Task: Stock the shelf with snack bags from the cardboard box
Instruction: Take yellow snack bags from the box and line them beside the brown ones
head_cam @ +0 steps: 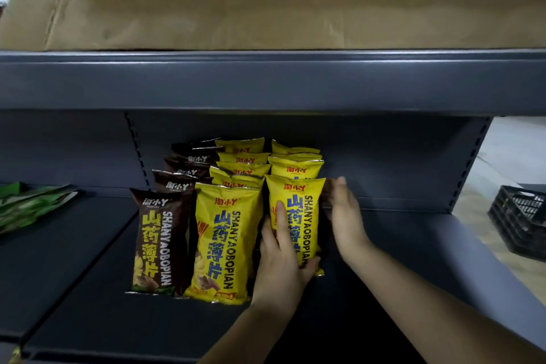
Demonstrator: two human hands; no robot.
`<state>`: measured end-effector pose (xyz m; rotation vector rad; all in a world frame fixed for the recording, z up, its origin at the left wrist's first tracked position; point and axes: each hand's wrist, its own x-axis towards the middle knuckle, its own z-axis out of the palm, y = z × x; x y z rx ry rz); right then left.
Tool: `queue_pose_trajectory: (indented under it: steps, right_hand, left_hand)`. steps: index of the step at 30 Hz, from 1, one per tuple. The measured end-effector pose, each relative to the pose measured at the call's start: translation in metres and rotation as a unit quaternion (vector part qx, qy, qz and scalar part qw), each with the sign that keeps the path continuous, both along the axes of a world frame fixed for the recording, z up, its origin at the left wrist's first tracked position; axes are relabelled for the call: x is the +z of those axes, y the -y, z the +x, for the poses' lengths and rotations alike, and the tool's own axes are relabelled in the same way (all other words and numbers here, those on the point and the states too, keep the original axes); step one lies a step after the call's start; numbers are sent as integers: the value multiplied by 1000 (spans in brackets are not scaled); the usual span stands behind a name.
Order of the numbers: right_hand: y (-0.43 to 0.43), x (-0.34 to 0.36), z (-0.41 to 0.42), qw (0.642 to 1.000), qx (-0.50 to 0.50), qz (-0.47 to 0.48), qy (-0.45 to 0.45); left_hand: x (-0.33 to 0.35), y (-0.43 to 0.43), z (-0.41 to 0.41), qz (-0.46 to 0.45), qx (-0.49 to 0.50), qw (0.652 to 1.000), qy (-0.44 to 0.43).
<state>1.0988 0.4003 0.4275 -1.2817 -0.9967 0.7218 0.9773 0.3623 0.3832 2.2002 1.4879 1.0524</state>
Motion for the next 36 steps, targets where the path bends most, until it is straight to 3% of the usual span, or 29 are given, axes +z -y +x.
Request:
queue_pose_trajectory:
  steps: [4,9,16,23,32,36]
  right_hand:
    - [-21,17,-3,988,30,-130,-76]
    - [-40,26,-11,982,66,-118,-131]
    - [-41,13,-9,983,56,-129,-114]
    - [-16,-19,-20,976,8,-203,-78]
    - [3,-24,-14,987,-27,-146,55]
    - [32,-31,-10,990,-28,-115,79]
  left_hand:
    - [3,1,-2,-16,7,999,40]
    - [3,0,-3,-19,5,997,72]
    - [4,1,-4,-25,5,998,64]
    - [7,-1,0,-62,50,996,27]
    - [9,3,3,-83,70,994,9]
    - [10,18,8,-77,132,985,-73]
